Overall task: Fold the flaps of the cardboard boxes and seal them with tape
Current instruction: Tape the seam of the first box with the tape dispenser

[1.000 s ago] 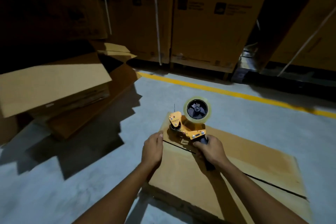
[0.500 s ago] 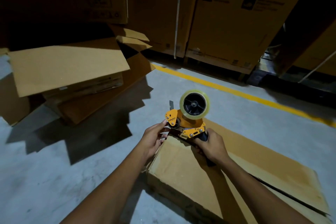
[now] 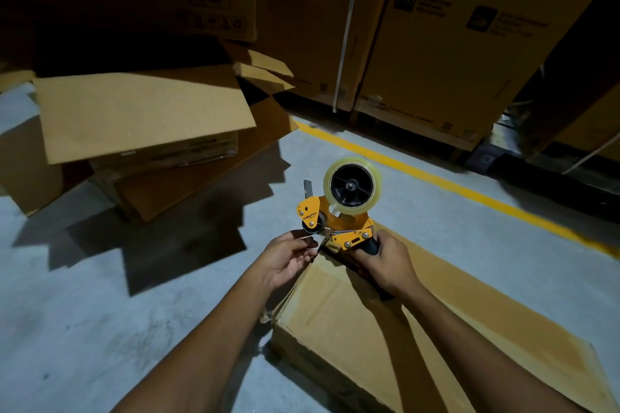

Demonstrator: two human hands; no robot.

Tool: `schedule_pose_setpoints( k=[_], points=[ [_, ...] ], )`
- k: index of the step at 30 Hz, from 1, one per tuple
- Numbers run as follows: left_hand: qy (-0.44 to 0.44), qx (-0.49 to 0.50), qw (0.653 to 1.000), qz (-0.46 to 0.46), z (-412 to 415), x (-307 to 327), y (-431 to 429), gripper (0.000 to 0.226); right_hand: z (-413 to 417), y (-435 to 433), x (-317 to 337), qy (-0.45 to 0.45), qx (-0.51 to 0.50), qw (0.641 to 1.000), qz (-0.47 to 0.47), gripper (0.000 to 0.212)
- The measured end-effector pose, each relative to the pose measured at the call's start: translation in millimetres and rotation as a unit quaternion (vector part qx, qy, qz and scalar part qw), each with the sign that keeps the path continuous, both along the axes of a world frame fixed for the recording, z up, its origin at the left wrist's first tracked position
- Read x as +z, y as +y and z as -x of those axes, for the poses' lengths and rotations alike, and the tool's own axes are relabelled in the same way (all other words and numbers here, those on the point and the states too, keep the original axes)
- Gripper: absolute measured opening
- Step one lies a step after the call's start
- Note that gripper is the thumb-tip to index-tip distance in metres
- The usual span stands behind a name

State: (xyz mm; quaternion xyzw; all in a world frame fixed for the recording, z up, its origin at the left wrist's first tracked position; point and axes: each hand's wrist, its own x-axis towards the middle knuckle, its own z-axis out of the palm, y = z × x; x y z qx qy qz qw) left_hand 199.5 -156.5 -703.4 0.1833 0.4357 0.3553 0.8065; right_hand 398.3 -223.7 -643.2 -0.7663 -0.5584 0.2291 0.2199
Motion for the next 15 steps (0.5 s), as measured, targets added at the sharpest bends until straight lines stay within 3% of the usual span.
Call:
schedule_pose_setpoints(
  k=[6, 15],
  points=[
    [0.021, 0.089, 0.996, 0.020, 7, -4, 12, 0.020, -2, 2, -1, -0.011, 0.005, 1.000, -0.014, 0.025],
    [0.107, 0.068, 0.991, -0.043, 15, -31, -4, 0.022, -8, -10, -12, -0.027, 0.019, 0.999, 0.017, 0.031]
  ],
)
